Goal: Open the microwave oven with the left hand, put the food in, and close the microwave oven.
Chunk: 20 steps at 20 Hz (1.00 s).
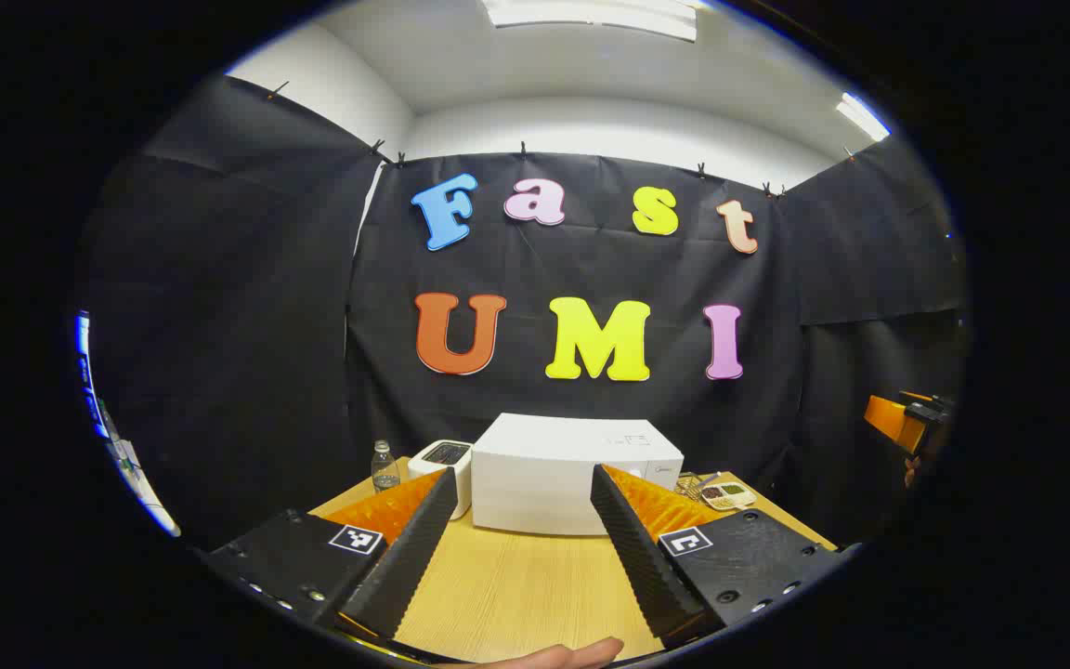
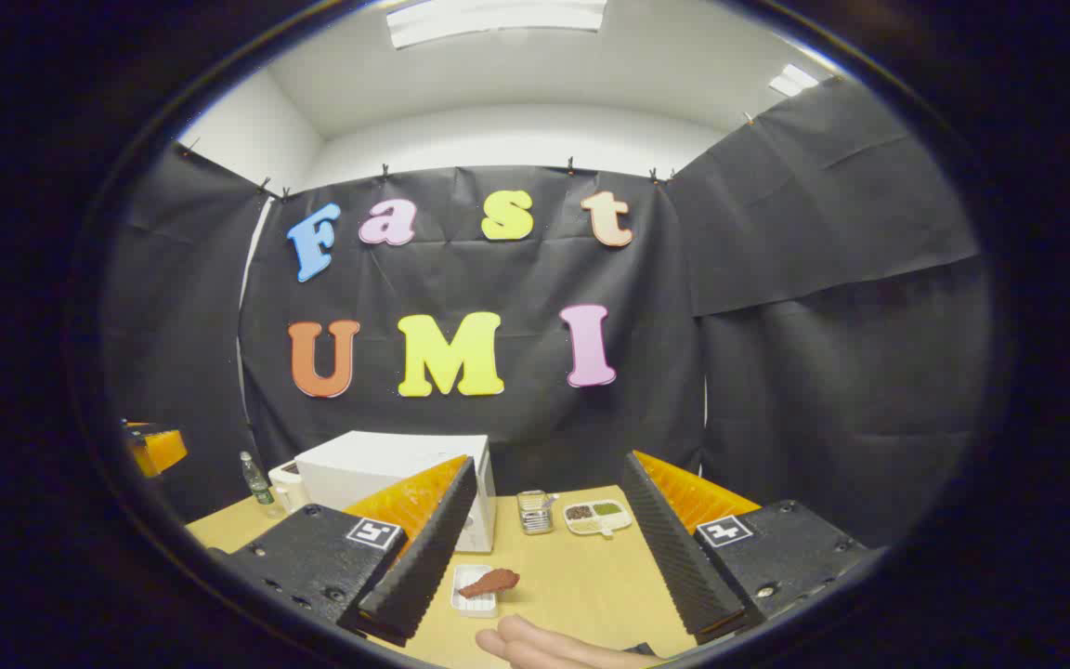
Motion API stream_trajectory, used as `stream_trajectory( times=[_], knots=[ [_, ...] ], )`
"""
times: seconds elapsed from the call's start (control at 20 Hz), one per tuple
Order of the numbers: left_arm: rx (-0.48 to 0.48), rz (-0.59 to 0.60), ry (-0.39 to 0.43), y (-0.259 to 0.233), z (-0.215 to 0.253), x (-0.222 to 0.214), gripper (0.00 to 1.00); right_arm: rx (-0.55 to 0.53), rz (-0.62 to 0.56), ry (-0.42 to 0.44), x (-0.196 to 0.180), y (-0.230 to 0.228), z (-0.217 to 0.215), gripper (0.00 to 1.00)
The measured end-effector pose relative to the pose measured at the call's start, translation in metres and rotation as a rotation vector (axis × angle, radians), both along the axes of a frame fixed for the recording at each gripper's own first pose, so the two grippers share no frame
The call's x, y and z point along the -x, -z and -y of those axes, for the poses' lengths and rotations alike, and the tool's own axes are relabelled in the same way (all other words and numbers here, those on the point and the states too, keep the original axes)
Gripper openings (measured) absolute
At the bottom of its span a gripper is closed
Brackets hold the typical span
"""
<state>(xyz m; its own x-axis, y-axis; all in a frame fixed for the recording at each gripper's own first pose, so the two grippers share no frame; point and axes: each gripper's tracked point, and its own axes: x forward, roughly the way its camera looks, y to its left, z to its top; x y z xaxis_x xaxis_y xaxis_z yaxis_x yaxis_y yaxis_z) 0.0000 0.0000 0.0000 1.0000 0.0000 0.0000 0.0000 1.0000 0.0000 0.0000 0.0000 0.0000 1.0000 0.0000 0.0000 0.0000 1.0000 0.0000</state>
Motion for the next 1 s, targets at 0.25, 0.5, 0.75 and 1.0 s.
stream_trajectory(
  times=[0.25, 0.5, 0.75, 1.0],
  knots=[
    [0.022, 0.027, 0.075, -0.006, 0.022, 0.005, 0.92, 0.028, 0.004, 0.027, 0.005, -0.002, 0.006, 0.91],
    [-0.015, 0.052, 0.066, -0.012, 0.027, 0.007, 0.92, 0.029, 0.023, 0.016, 0.013, -0.01, 0.004, 1.0],
    [-0.024, 0.075, 0.051, -0.025, 0.027, 0.012, 0.92, 0.043, 0.04, 0.02, 0.013, -0.015, 0.005, 1.0],
    [0.002, 0.098, 0.052, -0.033, 0.028, 0.012, 0.92, 0.05, 0.04, 0.012, 0.011, -0.016, 0.004, 0.91]
  ],
)
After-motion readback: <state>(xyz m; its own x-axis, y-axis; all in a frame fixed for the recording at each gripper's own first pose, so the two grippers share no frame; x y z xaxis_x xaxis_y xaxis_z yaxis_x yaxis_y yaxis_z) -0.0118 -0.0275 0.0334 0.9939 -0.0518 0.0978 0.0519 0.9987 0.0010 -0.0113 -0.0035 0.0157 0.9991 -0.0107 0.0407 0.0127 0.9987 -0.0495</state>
